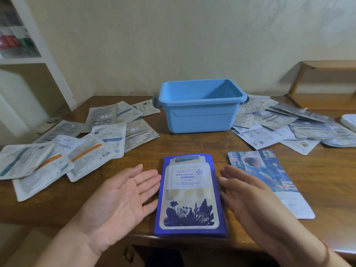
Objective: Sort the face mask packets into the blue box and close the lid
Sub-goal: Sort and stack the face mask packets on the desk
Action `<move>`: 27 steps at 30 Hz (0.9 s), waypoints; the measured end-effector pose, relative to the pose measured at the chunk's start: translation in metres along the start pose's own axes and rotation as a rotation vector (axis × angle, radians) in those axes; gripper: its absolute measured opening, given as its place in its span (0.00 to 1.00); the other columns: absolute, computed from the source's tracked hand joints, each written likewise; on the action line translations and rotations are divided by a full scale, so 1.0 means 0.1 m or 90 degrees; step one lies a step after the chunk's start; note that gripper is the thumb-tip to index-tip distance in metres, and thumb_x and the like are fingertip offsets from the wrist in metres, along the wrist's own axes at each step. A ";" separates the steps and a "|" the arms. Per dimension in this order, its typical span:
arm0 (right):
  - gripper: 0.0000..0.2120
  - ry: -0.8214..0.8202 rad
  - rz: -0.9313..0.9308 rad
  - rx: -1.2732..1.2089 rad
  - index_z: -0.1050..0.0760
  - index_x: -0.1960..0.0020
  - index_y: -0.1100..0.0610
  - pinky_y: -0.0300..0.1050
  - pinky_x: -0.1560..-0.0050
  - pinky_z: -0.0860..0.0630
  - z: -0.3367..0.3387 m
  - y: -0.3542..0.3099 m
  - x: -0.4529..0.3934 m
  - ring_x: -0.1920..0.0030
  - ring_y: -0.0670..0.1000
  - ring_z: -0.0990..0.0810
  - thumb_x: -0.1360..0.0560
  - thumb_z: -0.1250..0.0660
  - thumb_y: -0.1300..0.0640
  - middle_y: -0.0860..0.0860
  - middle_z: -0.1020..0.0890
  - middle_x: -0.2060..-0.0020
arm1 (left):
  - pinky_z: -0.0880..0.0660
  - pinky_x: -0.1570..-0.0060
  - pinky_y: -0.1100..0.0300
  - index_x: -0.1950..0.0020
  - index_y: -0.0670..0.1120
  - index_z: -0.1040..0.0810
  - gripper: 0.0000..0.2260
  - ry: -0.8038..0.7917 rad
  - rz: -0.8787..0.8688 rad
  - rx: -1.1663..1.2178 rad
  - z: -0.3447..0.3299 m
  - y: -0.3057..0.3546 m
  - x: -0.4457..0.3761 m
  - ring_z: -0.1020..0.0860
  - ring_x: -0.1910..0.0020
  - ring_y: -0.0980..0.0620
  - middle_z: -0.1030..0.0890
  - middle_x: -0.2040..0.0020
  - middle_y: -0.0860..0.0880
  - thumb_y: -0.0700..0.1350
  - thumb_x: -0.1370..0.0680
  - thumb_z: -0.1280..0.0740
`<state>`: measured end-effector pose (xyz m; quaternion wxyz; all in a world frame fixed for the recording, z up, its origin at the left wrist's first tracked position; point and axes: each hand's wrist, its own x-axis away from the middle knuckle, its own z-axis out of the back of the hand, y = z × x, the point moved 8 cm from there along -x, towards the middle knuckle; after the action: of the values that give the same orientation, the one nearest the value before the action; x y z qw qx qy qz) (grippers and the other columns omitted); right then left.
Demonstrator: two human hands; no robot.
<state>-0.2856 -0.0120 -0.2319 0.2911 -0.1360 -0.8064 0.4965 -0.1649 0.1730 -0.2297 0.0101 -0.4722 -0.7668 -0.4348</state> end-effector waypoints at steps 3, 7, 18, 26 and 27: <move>0.27 -0.017 -0.020 -0.054 0.35 0.27 0.64 0.45 0.43 0.25 -0.06 0.03 0.01 0.38 0.52 0.22 0.25 0.36 0.71 0.55 0.25 0.33 | 0.34 0.31 0.42 0.29 0.42 0.29 0.49 0.004 -0.007 -0.001 -0.02 0.00 0.01 0.28 0.31 0.42 0.24 0.32 0.39 0.49 0.48 0.15; 0.27 -0.016 -0.021 -0.062 0.34 0.28 0.62 0.41 0.51 0.21 -0.07 0.08 0.00 0.42 0.48 0.20 0.25 0.36 0.72 0.52 0.21 0.38 | 0.36 0.29 0.42 0.29 0.43 0.29 0.49 -0.009 -0.018 -0.009 -0.07 -0.02 0.03 0.28 0.31 0.44 0.24 0.31 0.41 0.50 0.47 0.15; 0.13 0.094 0.473 0.881 0.21 0.44 0.43 0.31 0.37 0.37 0.77 -0.81 0.15 0.37 0.43 0.25 0.28 0.26 0.52 0.36 0.23 0.41 | 0.49 0.24 0.53 0.27 0.66 0.38 0.34 -0.171 -0.528 -1.174 -0.92 -0.11 0.27 0.50 0.24 0.66 0.41 0.25 0.69 0.73 0.31 0.37; 0.36 0.033 0.320 0.997 0.30 0.34 0.34 0.52 0.25 0.51 0.86 -0.27 0.15 0.24 0.40 0.47 0.34 0.55 0.21 0.32 0.39 0.29 | 0.64 0.25 0.41 0.35 0.60 0.27 0.21 -0.313 -0.543 -1.431 -1.21 -0.56 -0.08 0.49 0.23 0.57 0.31 0.32 0.61 0.66 0.25 0.39; 0.37 0.032 0.328 1.002 0.31 0.33 0.34 0.53 0.24 0.51 0.82 -0.23 0.17 0.24 0.40 0.48 0.33 0.58 0.20 0.32 0.40 0.29 | 0.61 0.25 0.41 0.36 0.60 0.27 0.20 -0.313 -0.550 -1.433 -1.18 -0.56 -0.10 0.45 0.24 0.57 0.30 0.34 0.61 0.65 0.25 0.39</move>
<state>-0.3470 -0.0729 -0.2339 0.1963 -0.0842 -0.1596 0.9638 -0.2476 0.0764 -0.1976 -0.6920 0.0053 -0.0393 -0.7208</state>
